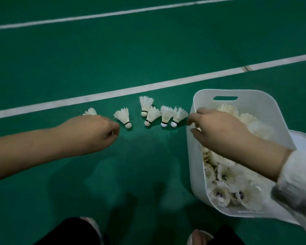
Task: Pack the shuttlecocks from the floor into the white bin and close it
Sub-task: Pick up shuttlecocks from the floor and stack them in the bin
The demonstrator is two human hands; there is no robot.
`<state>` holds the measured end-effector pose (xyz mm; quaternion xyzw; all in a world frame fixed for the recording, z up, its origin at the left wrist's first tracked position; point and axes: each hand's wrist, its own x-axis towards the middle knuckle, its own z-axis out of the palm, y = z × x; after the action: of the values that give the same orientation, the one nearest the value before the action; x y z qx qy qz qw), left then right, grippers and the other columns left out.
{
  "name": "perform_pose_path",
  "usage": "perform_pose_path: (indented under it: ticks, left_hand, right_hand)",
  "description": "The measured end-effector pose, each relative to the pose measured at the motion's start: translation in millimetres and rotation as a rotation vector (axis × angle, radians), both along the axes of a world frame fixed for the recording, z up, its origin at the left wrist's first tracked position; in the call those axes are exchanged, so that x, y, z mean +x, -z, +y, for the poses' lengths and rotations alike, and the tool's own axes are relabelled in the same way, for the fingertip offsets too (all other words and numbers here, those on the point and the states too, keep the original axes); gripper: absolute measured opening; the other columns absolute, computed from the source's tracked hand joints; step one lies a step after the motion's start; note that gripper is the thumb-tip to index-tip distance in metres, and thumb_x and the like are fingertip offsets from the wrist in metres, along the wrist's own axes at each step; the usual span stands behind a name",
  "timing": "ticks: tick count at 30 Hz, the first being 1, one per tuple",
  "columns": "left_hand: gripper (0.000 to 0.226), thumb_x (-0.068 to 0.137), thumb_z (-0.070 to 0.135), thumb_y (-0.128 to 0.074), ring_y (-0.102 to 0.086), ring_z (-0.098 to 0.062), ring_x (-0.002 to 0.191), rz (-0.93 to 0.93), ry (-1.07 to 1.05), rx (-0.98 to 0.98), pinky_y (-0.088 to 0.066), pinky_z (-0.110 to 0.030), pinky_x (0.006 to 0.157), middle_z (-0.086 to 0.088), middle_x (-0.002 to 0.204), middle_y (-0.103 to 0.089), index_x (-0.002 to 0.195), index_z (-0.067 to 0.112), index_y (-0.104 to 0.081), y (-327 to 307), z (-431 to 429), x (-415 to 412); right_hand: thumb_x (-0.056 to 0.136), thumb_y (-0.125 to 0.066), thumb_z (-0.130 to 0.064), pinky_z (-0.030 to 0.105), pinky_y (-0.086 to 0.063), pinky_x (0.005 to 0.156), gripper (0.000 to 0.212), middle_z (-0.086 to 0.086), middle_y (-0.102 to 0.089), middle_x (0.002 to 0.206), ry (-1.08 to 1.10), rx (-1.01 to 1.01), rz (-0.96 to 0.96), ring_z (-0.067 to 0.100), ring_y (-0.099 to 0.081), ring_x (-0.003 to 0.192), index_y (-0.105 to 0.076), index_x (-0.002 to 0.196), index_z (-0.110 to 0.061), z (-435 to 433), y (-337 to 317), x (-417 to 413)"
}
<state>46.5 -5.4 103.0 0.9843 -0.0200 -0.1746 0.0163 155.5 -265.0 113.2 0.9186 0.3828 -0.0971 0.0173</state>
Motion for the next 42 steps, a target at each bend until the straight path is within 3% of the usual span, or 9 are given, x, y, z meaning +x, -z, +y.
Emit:
perform_pose_path:
  ticks: [7,12,19,23,29,32,35,39,42]
  left_hand:
    - [0.019,0.089,0.034,-0.044,-0.061,-0.023,0.081,-0.04,-0.39,-0.12,-0.051,-0.036,0.075,-0.001,0.089,-0.067,0.087,0.024,-0.06,47.8,83.3,-16.2]
    - [0.017,0.089,0.022,-0.051,-0.059,-0.027,0.091,-0.123,-0.581,-0.223,-0.048,-0.035,0.081,-0.009,0.101,-0.065,0.1,0.014,-0.061,98.9,126.8,-6.7]
    - [0.045,0.094,0.023,-0.048,-0.044,-0.03,0.121,-0.086,-0.71,-0.252,-0.034,-0.036,0.1,-0.017,0.133,-0.044,0.133,0.002,-0.039,146.0,164.8,38.8]
    - [0.049,0.094,0.026,-0.049,-0.043,-0.031,0.122,-0.012,-0.696,-0.235,-0.034,-0.037,0.1,-0.02,0.133,-0.045,0.133,-0.001,-0.036,159.2,178.3,60.6]
    - [0.027,0.091,0.022,-0.055,-0.055,-0.029,0.09,-0.073,-0.691,-0.341,-0.039,-0.032,0.071,-0.017,0.104,-0.063,0.111,0.004,-0.053,179.0,171.1,51.9]
    - [0.013,0.092,0.019,-0.054,-0.048,-0.024,0.073,-0.129,-0.637,-0.382,-0.029,-0.03,0.061,-0.011,0.083,-0.059,0.094,0.006,-0.053,180.1,159.7,44.7]
    - [0.012,0.09,0.017,-0.055,-0.053,-0.027,0.072,-0.136,-0.545,-0.41,-0.035,-0.032,0.06,-0.008,0.078,-0.058,0.084,0.01,-0.047,168.0,151.8,43.6]
    - [0.006,0.087,0.018,-0.053,-0.059,-0.027,0.079,-0.027,-0.321,-0.363,-0.046,-0.033,0.068,-0.007,0.085,-0.064,0.09,0.014,-0.049,128.2,136.3,58.0]
    - [0.021,0.09,0.032,-0.047,-0.056,-0.024,0.074,-0.005,-0.171,-0.325,-0.045,-0.033,0.066,-0.006,0.085,-0.064,0.103,0.017,-0.049,91.6,112.2,76.8]
  right_hand:
    - [0.09,-0.042,-0.01,0.036,-0.044,0.07,0.03,0.008,-0.05,0.114,-0.368,-0.129,0.07,0.028,-0.052,0.108,-0.048,0.12,-0.014,126.7,39.8,-13.9]
    - [0.091,-0.045,-0.008,0.04,-0.047,0.078,0.028,0.009,-0.049,0.116,-0.28,-0.063,0.133,0.029,-0.052,0.109,-0.047,0.118,-0.01,200.5,91.3,2.8]
    - [0.089,-0.043,0.001,0.047,-0.049,0.085,0.044,0.012,-0.041,0.13,-0.119,0.022,0.24,0.034,-0.052,0.112,-0.035,0.132,-0.007,250.3,153.3,30.2]
    - [0.09,-0.044,0.0,0.044,-0.045,0.083,0.047,0.014,-0.038,0.131,-0.101,0.023,0.278,0.036,-0.053,0.11,-0.031,0.135,-0.006,258.1,175.4,42.7]
    - [0.083,-0.061,-0.003,0.039,-0.044,0.078,0.033,0.014,-0.041,0.116,-0.019,-0.04,0.318,0.034,-0.056,0.096,-0.05,0.114,-0.002,235.3,180.5,43.7]
    - [0.088,-0.056,-0.013,0.039,-0.047,0.082,0.02,0.012,-0.05,0.111,0.008,0.071,0.332,0.032,-0.057,0.097,-0.055,0.106,-0.006,223.6,168.5,43.6]
    - [0.092,-0.05,-0.015,0.042,-0.049,0.084,0.012,0.009,-0.061,0.103,-0.011,0.215,0.325,0.028,-0.059,0.094,-0.056,0.1,-0.009,211.2,143.8,42.9]
    - [0.093,-0.048,-0.018,0.027,-0.045,0.075,0.01,0.002,-0.059,0.101,-0.164,0.179,0.28,0.021,-0.059,0.09,-0.055,0.1,-0.014,176.8,100.5,52.5]
    - [0.091,-0.052,-0.021,0.029,-0.039,0.072,0.011,0.002,-0.058,0.1,-0.171,0.16,0.219,0.024,-0.058,0.091,-0.056,0.1,-0.014,138.6,71.3,63.3]
